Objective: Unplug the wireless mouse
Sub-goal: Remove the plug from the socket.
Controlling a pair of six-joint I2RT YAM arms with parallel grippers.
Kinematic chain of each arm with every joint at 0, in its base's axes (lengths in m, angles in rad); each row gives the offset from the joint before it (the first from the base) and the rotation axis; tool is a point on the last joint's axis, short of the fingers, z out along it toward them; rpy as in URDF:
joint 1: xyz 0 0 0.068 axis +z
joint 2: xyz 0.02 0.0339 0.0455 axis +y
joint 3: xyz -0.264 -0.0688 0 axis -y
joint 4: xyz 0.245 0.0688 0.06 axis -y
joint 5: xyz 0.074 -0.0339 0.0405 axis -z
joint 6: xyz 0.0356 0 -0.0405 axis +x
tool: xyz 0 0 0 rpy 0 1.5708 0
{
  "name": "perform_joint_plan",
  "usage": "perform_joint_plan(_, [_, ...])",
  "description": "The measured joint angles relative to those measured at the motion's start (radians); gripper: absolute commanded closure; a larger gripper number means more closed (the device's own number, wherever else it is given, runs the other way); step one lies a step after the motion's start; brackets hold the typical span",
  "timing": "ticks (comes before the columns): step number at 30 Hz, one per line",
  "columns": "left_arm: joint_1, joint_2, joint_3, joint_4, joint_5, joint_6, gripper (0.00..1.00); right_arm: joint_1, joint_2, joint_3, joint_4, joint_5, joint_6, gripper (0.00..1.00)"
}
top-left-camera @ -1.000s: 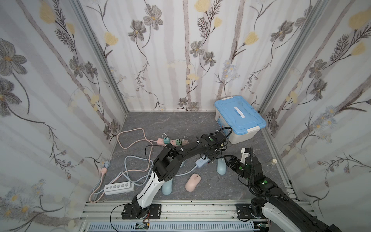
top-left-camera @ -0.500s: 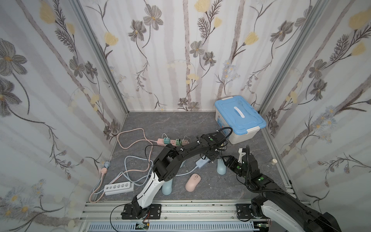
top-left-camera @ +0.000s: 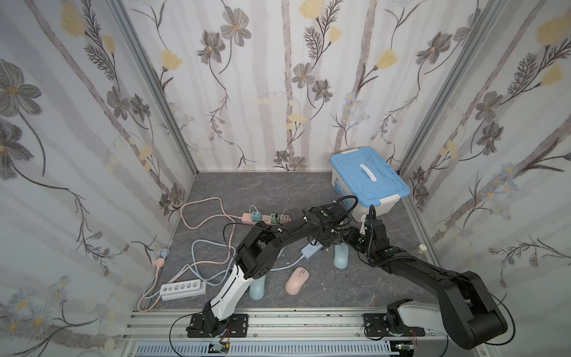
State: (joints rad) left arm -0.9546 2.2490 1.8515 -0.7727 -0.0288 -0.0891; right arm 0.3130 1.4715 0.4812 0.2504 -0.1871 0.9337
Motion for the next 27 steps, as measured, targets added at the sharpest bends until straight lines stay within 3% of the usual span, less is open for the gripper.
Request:
perform_joint_plan(15, [0.000, -0.008, -0.018, 0.018, 0.000, -0.001, 1.00, 0.001, 0.265, 0.074, 0.116, -0.075, 0.065, 0.63])
perform_joint_plan(27, [0.011, -0.019, -0.029, 0.044, 0.033, -0.023, 1.00, 0.006, 0.323, 0.042, 0.265, -0.096, 0.122, 0.66])
